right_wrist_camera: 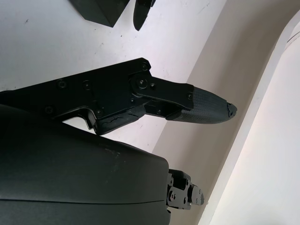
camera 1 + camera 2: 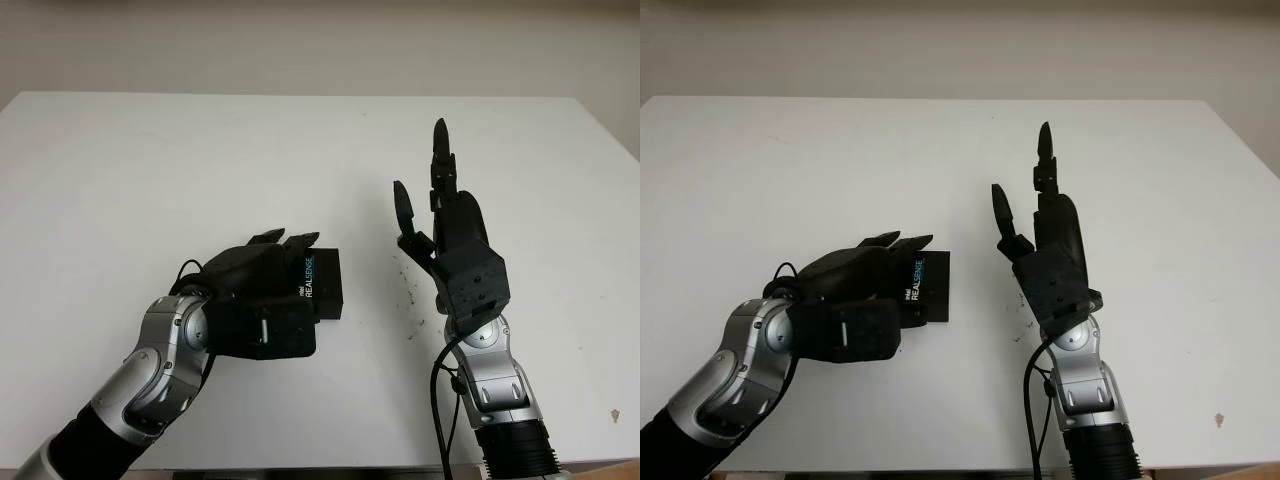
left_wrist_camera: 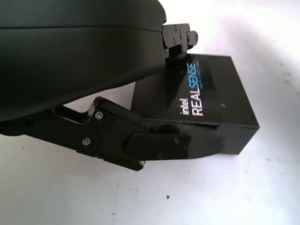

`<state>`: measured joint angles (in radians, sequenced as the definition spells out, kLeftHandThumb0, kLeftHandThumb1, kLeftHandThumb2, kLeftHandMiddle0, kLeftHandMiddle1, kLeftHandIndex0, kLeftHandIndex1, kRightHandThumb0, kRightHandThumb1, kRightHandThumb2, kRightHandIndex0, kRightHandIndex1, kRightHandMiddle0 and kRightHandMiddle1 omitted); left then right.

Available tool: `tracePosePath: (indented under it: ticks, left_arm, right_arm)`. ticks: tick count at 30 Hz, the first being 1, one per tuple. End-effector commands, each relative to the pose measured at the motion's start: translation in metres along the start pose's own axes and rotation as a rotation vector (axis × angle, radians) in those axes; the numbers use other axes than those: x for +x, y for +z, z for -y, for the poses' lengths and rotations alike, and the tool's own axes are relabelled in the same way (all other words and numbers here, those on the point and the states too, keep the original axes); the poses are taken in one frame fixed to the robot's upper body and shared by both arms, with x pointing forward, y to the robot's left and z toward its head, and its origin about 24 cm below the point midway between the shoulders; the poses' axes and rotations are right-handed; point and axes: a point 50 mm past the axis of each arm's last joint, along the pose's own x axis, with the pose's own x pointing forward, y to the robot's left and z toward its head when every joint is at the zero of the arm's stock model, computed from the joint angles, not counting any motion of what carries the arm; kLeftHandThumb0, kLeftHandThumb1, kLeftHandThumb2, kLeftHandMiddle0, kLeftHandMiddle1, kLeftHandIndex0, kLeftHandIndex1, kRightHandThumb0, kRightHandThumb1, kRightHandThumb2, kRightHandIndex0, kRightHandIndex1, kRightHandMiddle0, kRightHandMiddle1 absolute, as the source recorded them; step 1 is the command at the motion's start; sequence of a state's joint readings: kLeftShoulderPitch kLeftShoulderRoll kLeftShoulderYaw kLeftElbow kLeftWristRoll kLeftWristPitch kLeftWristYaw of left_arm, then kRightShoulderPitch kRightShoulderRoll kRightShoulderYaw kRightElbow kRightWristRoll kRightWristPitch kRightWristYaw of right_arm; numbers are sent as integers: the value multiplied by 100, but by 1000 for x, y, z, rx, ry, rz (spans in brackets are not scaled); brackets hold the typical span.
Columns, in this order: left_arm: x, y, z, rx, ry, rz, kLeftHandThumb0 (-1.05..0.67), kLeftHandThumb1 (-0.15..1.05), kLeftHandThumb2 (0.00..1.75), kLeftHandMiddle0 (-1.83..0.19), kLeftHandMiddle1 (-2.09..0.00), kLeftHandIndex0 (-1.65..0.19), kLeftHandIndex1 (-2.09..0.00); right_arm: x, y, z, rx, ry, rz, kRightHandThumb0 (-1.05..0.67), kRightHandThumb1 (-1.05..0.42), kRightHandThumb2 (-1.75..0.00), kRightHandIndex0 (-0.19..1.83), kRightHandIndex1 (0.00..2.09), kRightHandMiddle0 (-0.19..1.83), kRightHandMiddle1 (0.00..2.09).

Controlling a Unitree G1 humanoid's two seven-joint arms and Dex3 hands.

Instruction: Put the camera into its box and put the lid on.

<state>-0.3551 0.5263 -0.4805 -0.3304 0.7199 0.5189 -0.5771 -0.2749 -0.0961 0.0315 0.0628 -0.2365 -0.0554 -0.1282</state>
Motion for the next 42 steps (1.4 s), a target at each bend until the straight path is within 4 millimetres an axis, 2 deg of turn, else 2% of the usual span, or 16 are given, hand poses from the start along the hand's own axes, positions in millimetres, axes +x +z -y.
tracePosePath:
  ticks: [1, 9, 13, 17, 21, 22, 24, 27, 31, 35, 42]
  left_arm:
    - [0, 3, 2, 15, -10, 13, -88, 105, 59, 19, 0, 19, 0]
    - [-1, 0, 4, 2, -1, 26, -93, 105, 65, 19, 0, 19, 0]
    - [-4, -1, 0, -82, 6, 57, -92, 105, 67, 19, 0, 19, 0]
    - [-14, -3, -14, -241, 52, 125, -91, 105, 70, 19, 0, 19, 0]
    - [-25, -7, -36, -441, 219, 210, -87, 105, 63, 19, 0, 19, 0]
    - [-28, -10, -42, -518, 305, 249, -85, 105, 62, 19, 0, 19, 0]
    - [-30, -16, -50, -626, 437, 288, -79, 105, 58, 19, 0, 19, 0]
    - [-31, -26, -56, -781, 578, 341, -79, 105, 60, 19, 0, 19, 0]
    - [-26, -38, -57, -865, 678, 344, -80, 105, 60, 19, 0, 19, 0]
    - [-18, -52, -48, -994, 748, 327, -80, 105, 58, 19, 0, 19, 0]
    - [-9, -77, -33, -1161, 722, 374, -77, 105, 59, 19, 0, 19, 0]
  right_arm:
    - [0, 1, 2, -3, -5, 13, -74, -105, -61, -11, 6, -10, 6]
    - [0, 0, 4, -3, 5, 9, -73, -105, -60, -12, 5, -11, 6]
    - [1, 0, 6, -11, 4, 14, -74, -105, -60, -11, 6, -10, 6]
    - [1, -1, 8, -24, 3, 17, -74, -105, -59, -10, 6, -9, 7]
    - [2, -1, 10, -31, 5, 16, -74, -105, -60, -9, 6, -9, 7]
    - [3, 0, 10, -32, 9, 15, -74, -105, -60, -9, 6, -9, 6]
    - [4, 0, 11, -31, 21, 11, -74, -105, -60, -10, 6, -9, 6]
    - [5, 0, 10, -20, 45, -6, -74, -105, -61, -11, 5, -11, 5]
    - [8, -1, 8, 53, 80, -53, -73, -105, -60, -15, 4, -14, 4]
    - [12, -3, 9, 81, 96, -76, -71, -105, -60, -16, 3, -16, 3]
    - [16, -4, 8, 125, 105, -102, -70, -105, -60, -19, 3, -19, 3]
